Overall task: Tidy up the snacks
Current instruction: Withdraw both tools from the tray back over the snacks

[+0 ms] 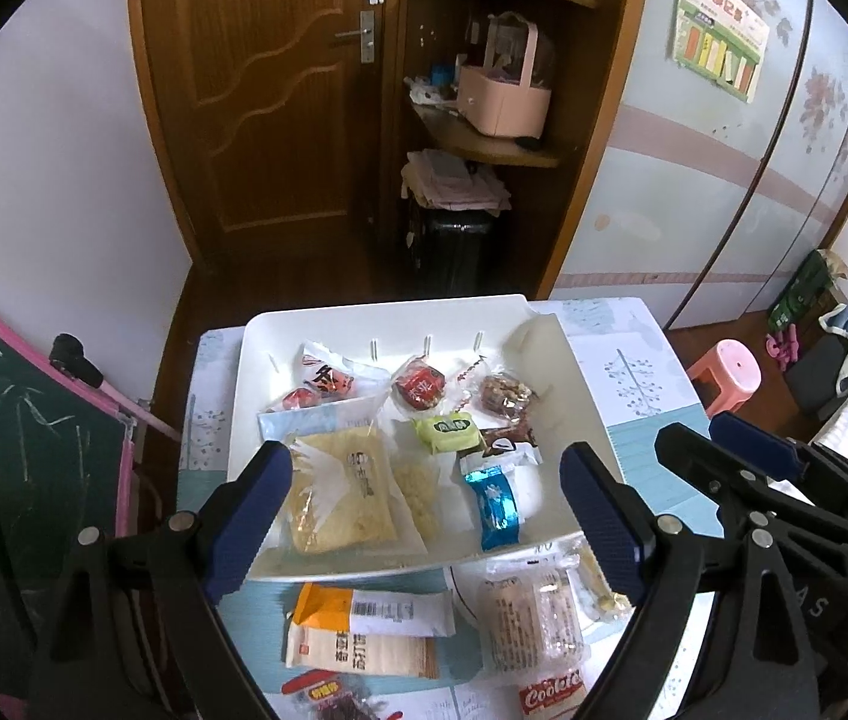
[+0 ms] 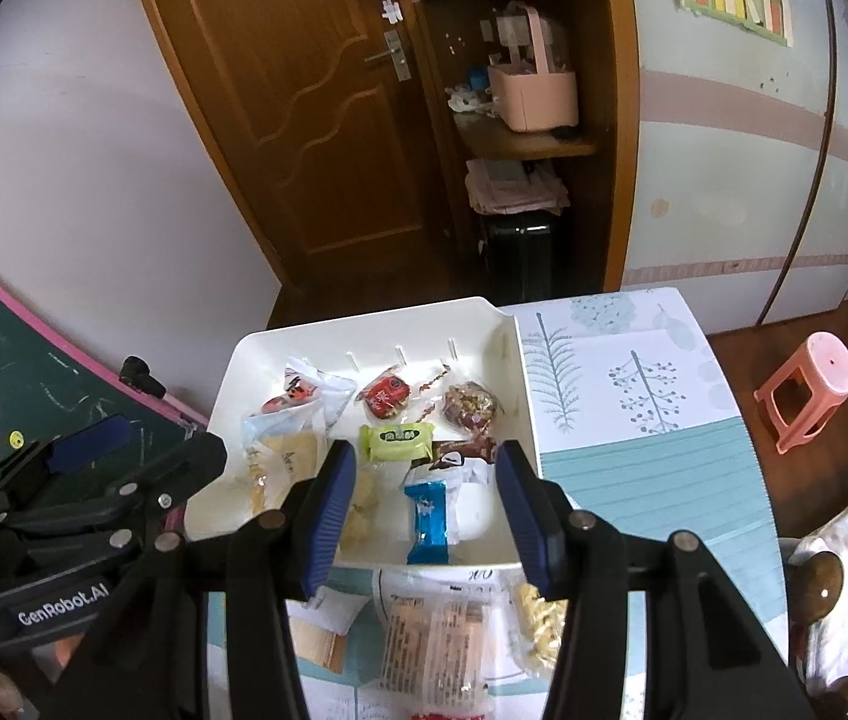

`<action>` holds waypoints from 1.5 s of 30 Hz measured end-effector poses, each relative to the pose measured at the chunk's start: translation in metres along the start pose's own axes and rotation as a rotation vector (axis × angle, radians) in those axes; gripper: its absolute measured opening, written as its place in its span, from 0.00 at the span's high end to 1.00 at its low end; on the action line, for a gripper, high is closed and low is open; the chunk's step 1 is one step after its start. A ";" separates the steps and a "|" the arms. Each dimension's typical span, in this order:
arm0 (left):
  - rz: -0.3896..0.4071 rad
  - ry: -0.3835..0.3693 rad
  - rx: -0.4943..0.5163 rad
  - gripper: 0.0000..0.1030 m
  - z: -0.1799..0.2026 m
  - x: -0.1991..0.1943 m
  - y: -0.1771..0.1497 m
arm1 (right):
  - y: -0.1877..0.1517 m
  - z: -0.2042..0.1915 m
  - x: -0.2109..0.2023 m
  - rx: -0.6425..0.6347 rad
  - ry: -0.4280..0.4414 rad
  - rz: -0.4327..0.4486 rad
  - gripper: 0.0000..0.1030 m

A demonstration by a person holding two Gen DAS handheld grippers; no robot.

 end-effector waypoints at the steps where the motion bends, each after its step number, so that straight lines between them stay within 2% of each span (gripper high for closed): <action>1: 0.005 0.002 0.000 0.12 0.001 -0.005 -0.001 | -0.002 -0.001 -0.005 -0.003 0.002 0.005 0.52; 14: 0.062 0.027 -0.001 0.12 0.020 -0.069 -0.034 | -0.031 0.001 -0.061 -0.049 0.013 0.032 0.51; 23: 0.054 0.048 -0.013 0.09 0.024 -0.087 -0.073 | -0.067 0.008 -0.075 -0.073 0.010 0.006 0.48; 33: -0.035 0.079 -0.095 0.09 -0.008 -0.072 -0.141 | -0.124 0.025 -0.055 -0.098 -0.021 -0.097 0.48; 39: -0.126 0.113 -0.169 0.09 -0.036 -0.051 -0.189 | -0.166 0.036 -0.034 -0.100 -0.035 -0.176 0.48; 45: -0.207 0.106 -0.237 0.09 -0.049 -0.024 -0.229 | -0.205 0.049 -0.010 -0.079 -0.032 -0.252 0.48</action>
Point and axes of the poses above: each gripper's, at about its wrist camera, not at the fingertips, and x roughly the way its jaws point, z to its right, y to its top, the point moved 9 cm from there along x, roughly the way its jaws point, and after that the axes turned 7 degrees about x, right-handed, at the moved point
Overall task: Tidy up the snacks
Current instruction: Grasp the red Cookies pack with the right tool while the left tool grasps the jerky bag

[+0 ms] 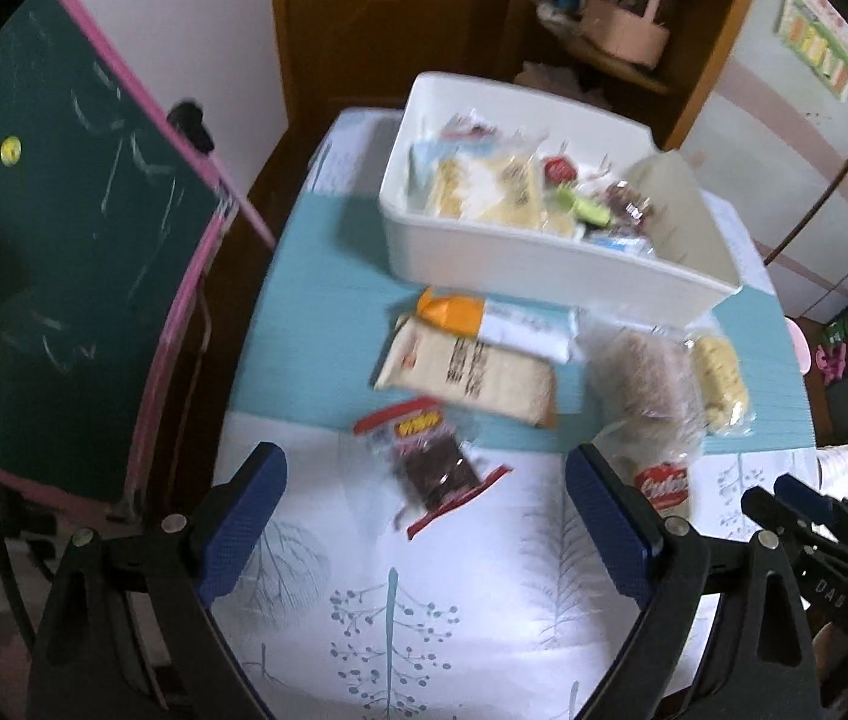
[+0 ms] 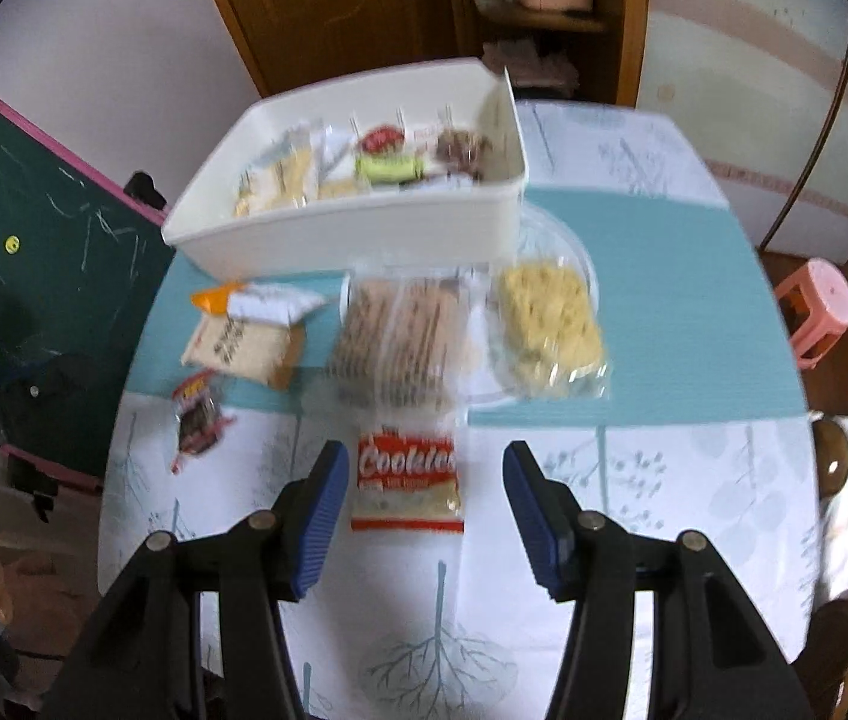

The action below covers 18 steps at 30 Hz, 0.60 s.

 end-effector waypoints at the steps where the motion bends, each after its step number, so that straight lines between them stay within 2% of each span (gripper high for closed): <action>1: -0.011 0.000 -0.002 0.09 -0.001 0.006 -0.004 | -0.005 0.001 0.006 0.005 0.002 -0.015 0.48; 11: -0.106 -0.005 -0.013 0.09 0.002 0.060 -0.021 | -0.030 -0.004 0.053 -0.008 0.019 -0.104 0.48; 18: -0.179 -0.034 -0.087 0.09 -0.005 0.092 -0.027 | -0.030 -0.005 0.083 0.005 -0.012 -0.142 0.48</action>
Point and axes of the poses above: each gripper's, at about its wrist camera, not at the fingertips, and x roughly the way its jaws point, z to its right, y to its top, the point moved 9 cm from there along x, roughly the way its jaws point, and after that the axes turned 7 degrees about x, right-handed, at the moved point
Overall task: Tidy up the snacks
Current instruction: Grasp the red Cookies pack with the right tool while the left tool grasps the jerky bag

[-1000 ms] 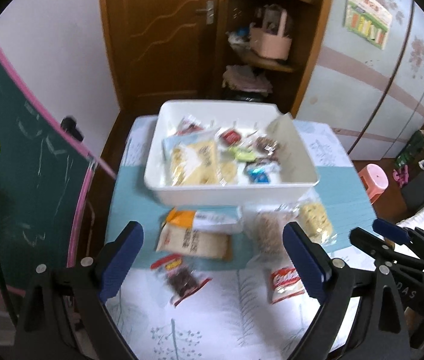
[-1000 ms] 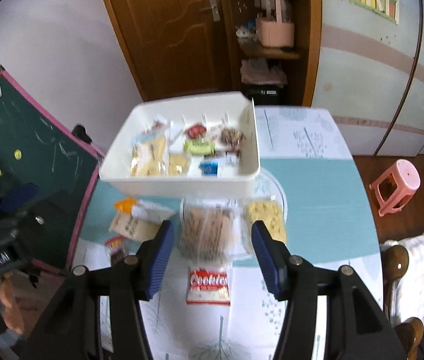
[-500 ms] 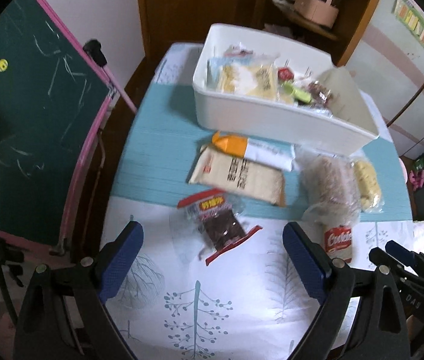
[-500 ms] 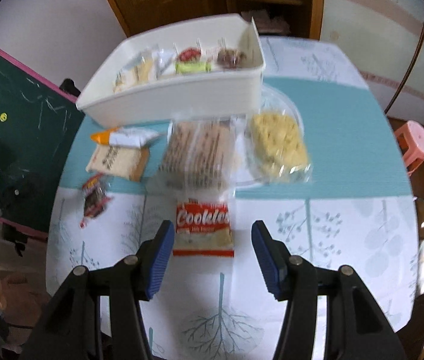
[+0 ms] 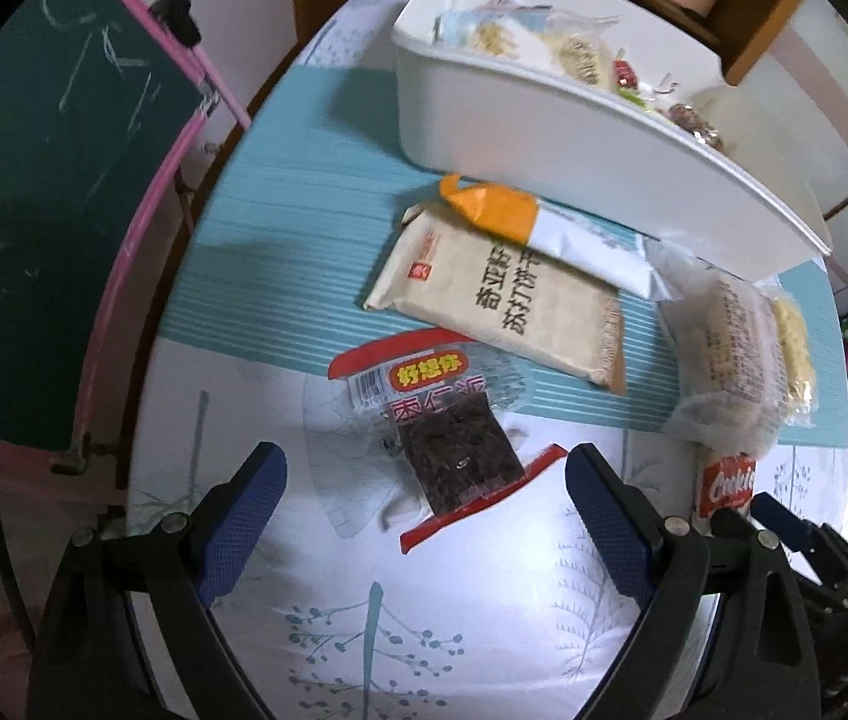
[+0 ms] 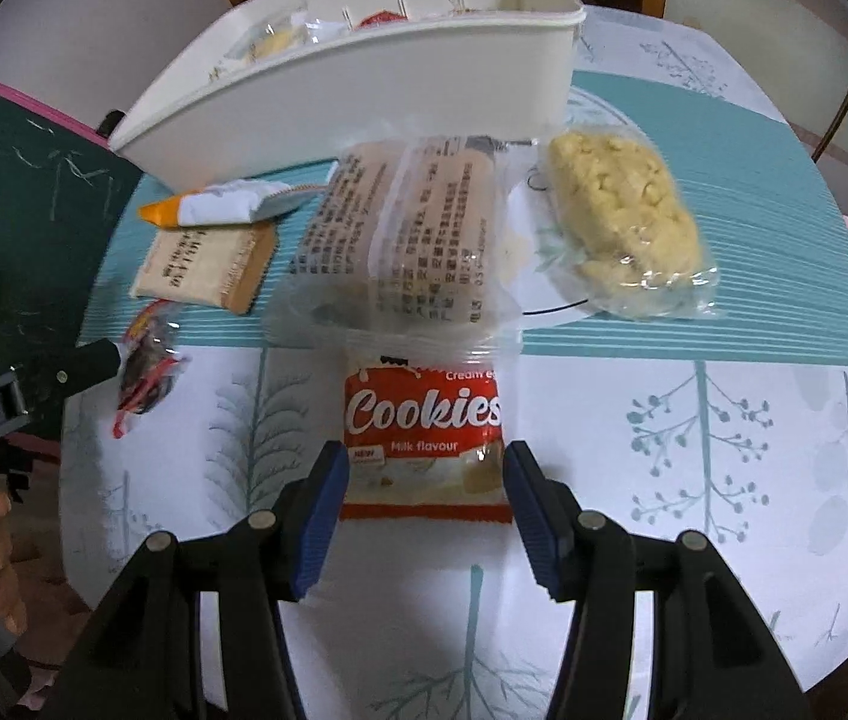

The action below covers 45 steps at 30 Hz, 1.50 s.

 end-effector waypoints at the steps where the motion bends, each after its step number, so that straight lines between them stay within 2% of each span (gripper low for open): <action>1: -0.006 -0.004 -0.009 0.09 -0.001 0.003 0.000 | 0.001 -0.001 0.003 -0.002 -0.005 -0.004 0.48; 11: -0.062 -0.023 -0.070 0.09 -0.011 0.028 0.002 | 0.014 -0.009 0.019 -0.007 -0.037 -0.001 0.37; 17: -0.064 -0.011 -0.047 0.10 -0.006 0.034 0.003 | 0.019 -0.021 0.029 -0.083 -0.136 0.024 0.36; 19: -0.063 0.001 -0.040 0.17 -0.004 0.033 0.001 | 0.018 -0.026 0.030 -0.104 -0.157 0.038 0.36; 21: -0.075 0.001 -0.031 0.33 -0.003 0.035 -0.003 | 0.017 -0.029 0.032 -0.096 -0.157 0.042 0.38; 23: -0.062 0.012 -0.015 0.47 -0.003 0.031 -0.005 | 0.018 -0.032 0.033 -0.100 -0.155 0.048 0.49; 26: -0.033 0.020 0.041 0.59 0.004 0.024 -0.006 | 0.018 -0.038 0.035 -0.113 -0.150 0.046 0.56; 32: -0.041 0.025 0.100 0.61 0.015 0.018 -0.016 | 0.008 -0.032 0.021 -0.109 -0.128 0.016 0.56; 40: -0.021 0.024 0.164 0.61 0.024 -0.011 -0.033 | -0.028 -0.046 -0.002 -0.151 -0.081 -0.007 0.56; 45: 0.015 0.021 0.217 0.61 0.039 -0.045 -0.037 | -0.046 -0.059 -0.034 -0.215 -0.056 0.052 0.56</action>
Point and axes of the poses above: each gripper's, at about its wrist camera, not at the fingertips, and x roughly the way its jaws point, z to its right, y to its top, the point moved 9 cm from there along x, roughly the way its jaws point, and after that the axes turned 7 degrees about x, right-handed, at the moved point
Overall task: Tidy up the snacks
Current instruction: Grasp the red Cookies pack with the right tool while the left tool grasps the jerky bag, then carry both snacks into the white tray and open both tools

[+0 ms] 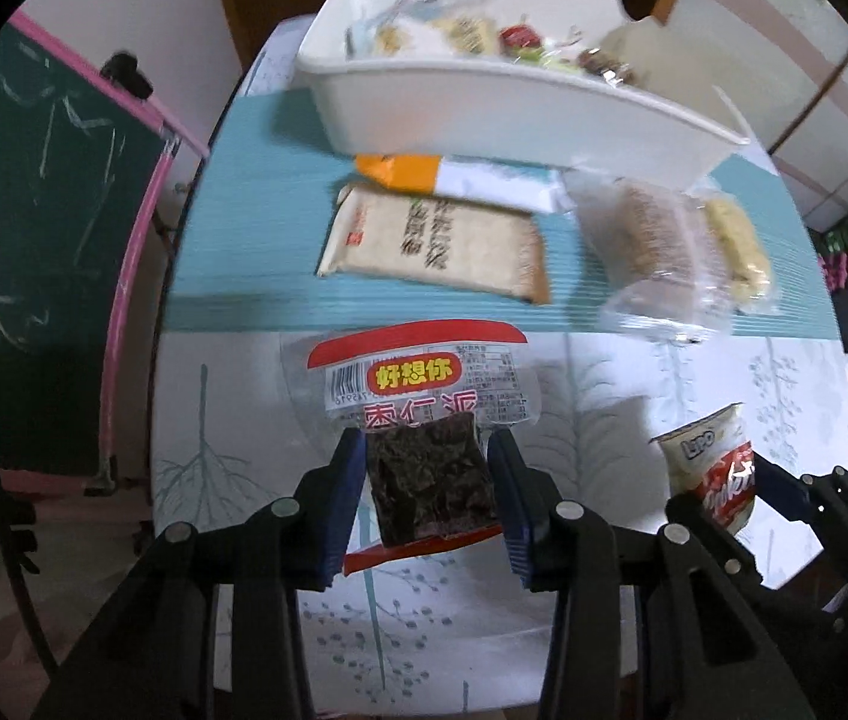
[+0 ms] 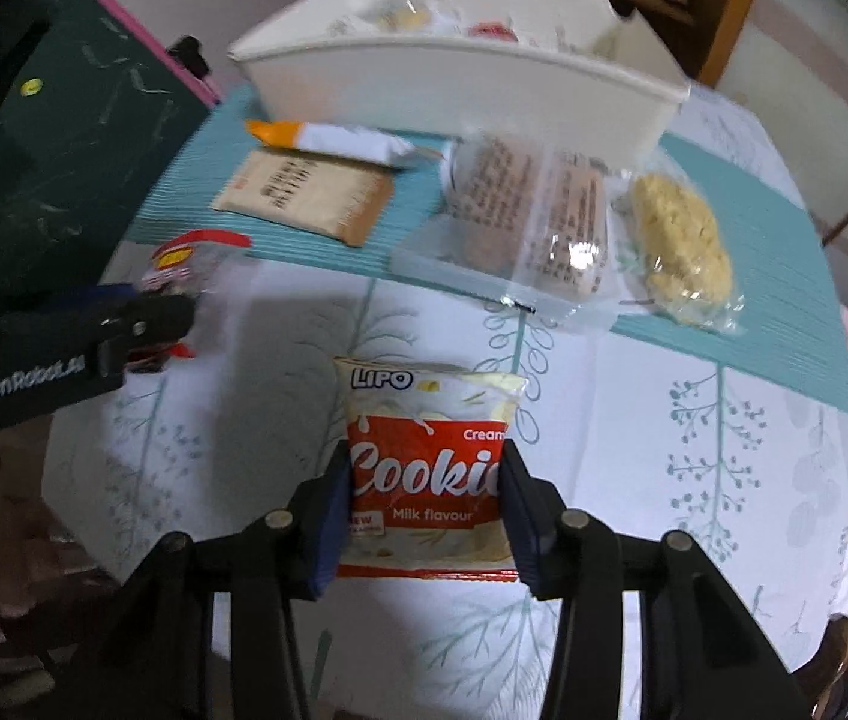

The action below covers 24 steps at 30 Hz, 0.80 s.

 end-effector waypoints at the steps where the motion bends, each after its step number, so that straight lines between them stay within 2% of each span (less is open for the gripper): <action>1: 0.013 -0.001 0.010 0.61 0.004 -0.008 0.002 | -0.001 0.000 -0.007 -0.002 0.005 0.015 0.56; 5: 0.060 -0.013 0.035 0.61 0.018 -0.037 0.014 | 0.003 0.002 -0.032 0.028 0.031 0.067 0.56; 9: 0.123 -0.019 0.058 0.61 0.025 -0.064 0.035 | 0.025 0.009 -0.053 0.066 0.050 0.125 0.56; 24: 0.343 -0.031 0.080 0.61 0.023 -0.147 0.141 | 0.145 0.038 -0.145 0.146 0.055 0.402 0.56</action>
Point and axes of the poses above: each gripper's, at about its wrist camera, not at the fingertips, and x roughly the way its jaws point, z to its right, y to its top, the point moved 9 cm from there along x, roughly the way its jaws point, and after that the axes turned 7 degrees about x, right-handed, at the moved point
